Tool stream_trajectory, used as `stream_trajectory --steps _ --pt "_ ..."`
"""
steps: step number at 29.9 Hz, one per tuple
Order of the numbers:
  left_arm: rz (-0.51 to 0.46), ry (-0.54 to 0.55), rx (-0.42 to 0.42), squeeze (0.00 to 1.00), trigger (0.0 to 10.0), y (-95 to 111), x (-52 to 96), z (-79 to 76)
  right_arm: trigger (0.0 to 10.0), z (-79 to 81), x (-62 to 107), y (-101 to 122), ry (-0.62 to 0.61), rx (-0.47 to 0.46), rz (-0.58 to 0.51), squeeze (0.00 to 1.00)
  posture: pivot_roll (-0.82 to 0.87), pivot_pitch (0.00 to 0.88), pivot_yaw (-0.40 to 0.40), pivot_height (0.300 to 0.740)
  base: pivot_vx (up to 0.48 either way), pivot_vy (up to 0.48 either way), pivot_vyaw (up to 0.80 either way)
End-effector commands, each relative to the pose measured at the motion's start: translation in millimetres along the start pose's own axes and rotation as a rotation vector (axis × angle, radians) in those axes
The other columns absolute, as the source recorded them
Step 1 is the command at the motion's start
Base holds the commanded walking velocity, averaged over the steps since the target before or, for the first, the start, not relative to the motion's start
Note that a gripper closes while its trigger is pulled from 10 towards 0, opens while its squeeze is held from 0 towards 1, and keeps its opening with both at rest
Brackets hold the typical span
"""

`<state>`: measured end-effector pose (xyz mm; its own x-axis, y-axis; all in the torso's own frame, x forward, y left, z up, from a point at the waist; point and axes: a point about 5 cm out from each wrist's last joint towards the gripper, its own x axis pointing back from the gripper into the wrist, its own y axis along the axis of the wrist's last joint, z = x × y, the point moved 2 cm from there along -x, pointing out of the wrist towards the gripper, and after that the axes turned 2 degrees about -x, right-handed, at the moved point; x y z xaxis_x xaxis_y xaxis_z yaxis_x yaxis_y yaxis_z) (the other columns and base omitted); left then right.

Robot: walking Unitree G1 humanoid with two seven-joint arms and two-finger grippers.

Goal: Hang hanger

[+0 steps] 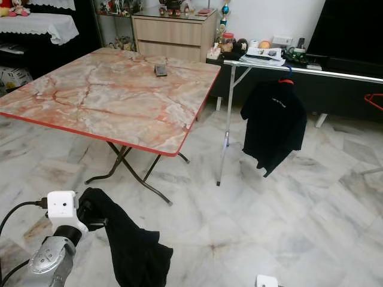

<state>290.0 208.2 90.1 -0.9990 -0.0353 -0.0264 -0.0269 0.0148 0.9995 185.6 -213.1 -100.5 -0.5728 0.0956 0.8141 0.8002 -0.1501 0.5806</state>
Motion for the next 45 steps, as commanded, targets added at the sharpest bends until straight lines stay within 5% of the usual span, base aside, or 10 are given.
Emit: stream_trajectory --steps 1,28,36,45 --pt "-0.064 0.012 0.005 0.00 10.0 17 -4.1 4.2 10.0 -1.0 -0.2 2 0.000 -0.004 -0.006 0.00 0.15 0.000 -0.014 0.740 0.322 0.000 0.00" --pt "-0.123 0.042 -0.021 0.00 10.0 36 -12.4 22.0 10.0 0.7 -0.6 4 0.021 0.010 -0.012 0.00 0.15 0.000 -0.016 0.740 0.327 0.000 0.00" --pt "-0.212 0.016 -0.042 0.00 10.0 70 -31.6 23.6 10.0 1.3 -0.7 5 0.019 0.005 -0.011 0.00 0.15 0.000 -0.017 0.740 0.335 0.000 0.00" --pt "-0.407 -0.017 -0.046 0.00 10.0 145 -68.9 17.4 10.0 3.0 -1.2 6 0.022 0.001 -0.010 0.00 0.16 0.000 -0.025 0.740 0.352 0.000 0.00"
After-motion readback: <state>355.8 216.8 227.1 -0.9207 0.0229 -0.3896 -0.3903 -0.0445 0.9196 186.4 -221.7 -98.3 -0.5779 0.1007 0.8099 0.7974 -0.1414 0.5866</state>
